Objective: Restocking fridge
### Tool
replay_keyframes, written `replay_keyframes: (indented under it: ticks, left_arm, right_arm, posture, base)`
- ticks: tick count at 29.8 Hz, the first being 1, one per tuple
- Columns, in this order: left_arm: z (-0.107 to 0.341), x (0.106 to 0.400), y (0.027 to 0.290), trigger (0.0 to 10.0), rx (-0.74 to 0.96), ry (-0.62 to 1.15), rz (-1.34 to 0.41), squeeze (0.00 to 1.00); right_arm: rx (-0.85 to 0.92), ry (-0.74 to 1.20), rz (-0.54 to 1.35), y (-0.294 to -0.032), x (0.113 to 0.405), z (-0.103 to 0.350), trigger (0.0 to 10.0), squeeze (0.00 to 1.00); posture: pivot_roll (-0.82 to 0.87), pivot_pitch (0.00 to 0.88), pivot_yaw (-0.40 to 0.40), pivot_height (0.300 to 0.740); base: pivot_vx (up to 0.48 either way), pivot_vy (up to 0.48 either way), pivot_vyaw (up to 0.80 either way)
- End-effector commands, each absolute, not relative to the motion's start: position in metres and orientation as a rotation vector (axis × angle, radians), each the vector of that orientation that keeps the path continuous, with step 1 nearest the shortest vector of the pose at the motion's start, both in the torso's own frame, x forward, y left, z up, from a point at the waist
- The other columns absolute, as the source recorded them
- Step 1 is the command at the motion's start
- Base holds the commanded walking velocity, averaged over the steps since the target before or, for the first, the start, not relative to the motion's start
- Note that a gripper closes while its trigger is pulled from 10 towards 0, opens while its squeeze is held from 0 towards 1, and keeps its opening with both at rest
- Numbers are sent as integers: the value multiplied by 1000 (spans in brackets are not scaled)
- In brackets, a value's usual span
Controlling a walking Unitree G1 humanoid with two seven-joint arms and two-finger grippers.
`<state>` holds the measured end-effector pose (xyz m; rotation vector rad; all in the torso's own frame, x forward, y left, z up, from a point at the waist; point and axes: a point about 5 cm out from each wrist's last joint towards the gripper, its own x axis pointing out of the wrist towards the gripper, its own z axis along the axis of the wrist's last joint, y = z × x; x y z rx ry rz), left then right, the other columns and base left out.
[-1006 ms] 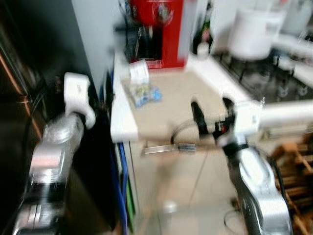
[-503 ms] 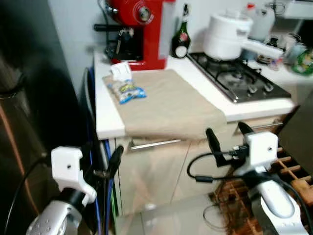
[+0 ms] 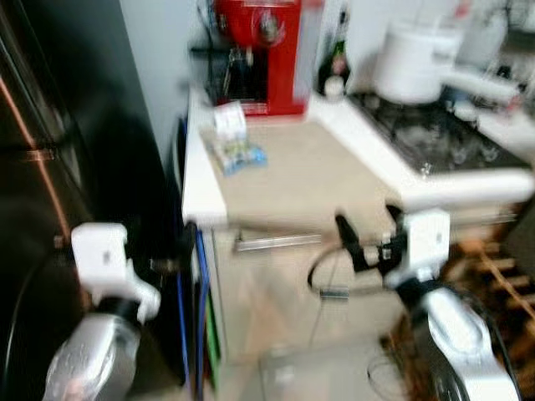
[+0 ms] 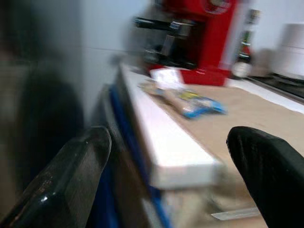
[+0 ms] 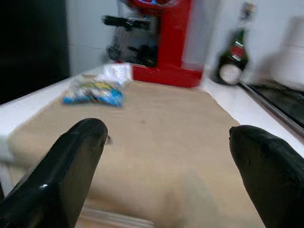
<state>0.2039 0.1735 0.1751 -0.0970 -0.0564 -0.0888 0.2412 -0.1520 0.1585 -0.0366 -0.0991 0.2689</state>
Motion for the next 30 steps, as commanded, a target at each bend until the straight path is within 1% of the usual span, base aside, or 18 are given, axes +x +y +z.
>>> replay_keyframes:
  ticks: [1, 5, 14, 18, 20, 21, 22, 23, 24, 25, 26, 28, 29, 30]
  left_arm:
    - [174, 206, 179, 10000, -75, -35, -40, 0]
    - [175, 210, 185, 10000, -79, -41, 3, 0]
    - [179, 215, 189, 10000, -66, -50, 29, 0]
    - [184, 219, 196, 10000, -50, -64, 50, 0]
    - [185, 221, 199, 10000, -18, -60, 39, 0]
    - [186, 223, 202, 10000, 32, -49, 26, 0]
    - [189, 228, 210, 10000, 71, -42, 15, 0]
    - [189, 228, 210, 10000, 71, -42, 15, 0]
    - [194, 231, 219, 10000, 71, -51, 6, 0]
    - [200, 237, 231, 10000, 76, -49, 5, 0]
    - [209, 245, 250, 10000, 83, -63, 36, 0]
    - [228, 257, 279, 10000, 108, -75, 89, 0]
    - [228, 257, 279, 10000, 108, -75, 89, 0]
    - [234, 265, 279, 10000, 138, -90, 83, 0]
  right_arm:
    - [-18, -115, 291, -146, 244, 162, 10000, 110]
    - [-16, -125, 298, -144, 248, 163, 10000, 114]
    - [-13, -143, 305, -141, 255, 167, 10000, 110]
    - [-14, -166, 312, -138, 259, 171, 10000, 114]
    - [-12, -176, 312, -138, 260, 174, 10000, 114]
    - [-11, -182, 311, -138, 261, 175, 10000, 114]
    - [-8, -192, 309, -138, 262, 178, 10000, 114]
    - [-8, -192, 309, -138, 262, 178, 10000, 114]
    - [-5, -198, 308, -137, 264, 180, 10000, 110]
    - [-3, -203, 309, -137, 265, 181, 10000, 114]
    - [-1, -209, 313, -135, 267, 183, 10000, 114]
    - [-4, -219, 319, -134, 268, 185, 10000, 106]
    - [-4, -219, 319, -134, 268, 185, 10000, 106]
    - [-3, -220, 317, -133, 269, 185, 10000, 110]
  posture:
    - [-34, 0, -41, 740]
    - [-28, 0, -42, 740]
    - [-23, 0, -44, 740]
    - [-20, 0, -41, 740]
    - [-20, 0, -41, 740]
    - [-20, 0, -41, 740]
    - [-18, 0, -49, 740]
    - [-18, 0, -49, 740]
    - [-17, 0, -49, 740]
    - [-16, 0, -51, 740]
    - [-17, 0, -47, 740]
    - [-19, 0, -43, 740]
    - [-19, 0, -43, 740]
    - [-22, 0, -40, 740]
  base:
    - [446, 0, 0]
    - [445, 0, 0]
    - [442, 0, 0]
    - [437, 0, 0]
    - [369, 302, 0]
    - [240, 416, 0]
    - [240, 416, 0]
    - [240, 416, 0]
    - [0, 0, 0]
    - [0, 0, 0]
    - [0, 0, 0]
    - [0, 0, 0]
    - [0, 0, 0]
    - [0, 0, 0]
